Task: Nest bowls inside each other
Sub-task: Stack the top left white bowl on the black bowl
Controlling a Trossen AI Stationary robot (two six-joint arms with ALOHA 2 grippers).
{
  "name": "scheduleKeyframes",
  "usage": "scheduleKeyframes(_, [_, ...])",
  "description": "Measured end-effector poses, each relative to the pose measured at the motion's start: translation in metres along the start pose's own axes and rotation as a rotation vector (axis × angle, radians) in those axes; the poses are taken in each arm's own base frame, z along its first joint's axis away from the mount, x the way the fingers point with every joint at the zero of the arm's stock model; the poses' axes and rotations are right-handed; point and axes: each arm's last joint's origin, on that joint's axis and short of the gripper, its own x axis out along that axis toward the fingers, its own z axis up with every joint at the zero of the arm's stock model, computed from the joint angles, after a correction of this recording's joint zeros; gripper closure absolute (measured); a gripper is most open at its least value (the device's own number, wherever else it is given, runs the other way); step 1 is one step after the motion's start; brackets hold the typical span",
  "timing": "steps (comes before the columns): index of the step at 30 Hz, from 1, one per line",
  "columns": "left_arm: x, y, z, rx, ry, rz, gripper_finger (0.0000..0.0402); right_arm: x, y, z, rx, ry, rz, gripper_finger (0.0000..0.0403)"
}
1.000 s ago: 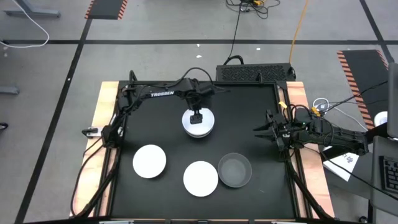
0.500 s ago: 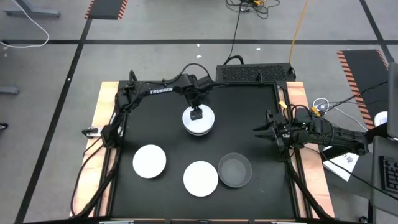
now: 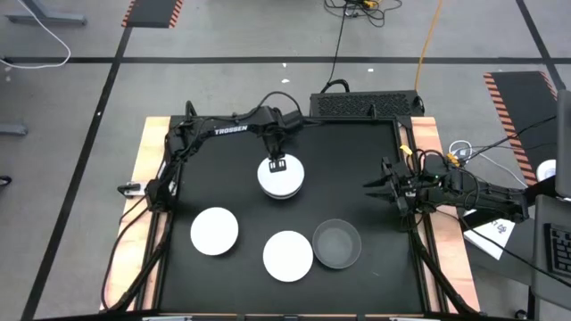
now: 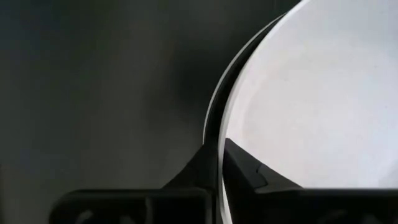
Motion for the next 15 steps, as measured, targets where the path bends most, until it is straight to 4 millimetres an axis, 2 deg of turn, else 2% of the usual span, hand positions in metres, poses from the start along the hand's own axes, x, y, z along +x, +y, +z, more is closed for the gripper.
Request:
scheduleKeyframes(4, [-0.0001,-0.0021,-0.0024,0.008,0.034,0.009,0.0396,0.0000,0.0000,0.0000,0.000,0.000,0.000,0.0282])
scheduleKeyframes(15, [0.0003,-0.0073,-0.0010,0.008,0.038,0.024,0.0393,0.0000,0.0000,0.0000,0.000,0.000,0.000,0.0282])
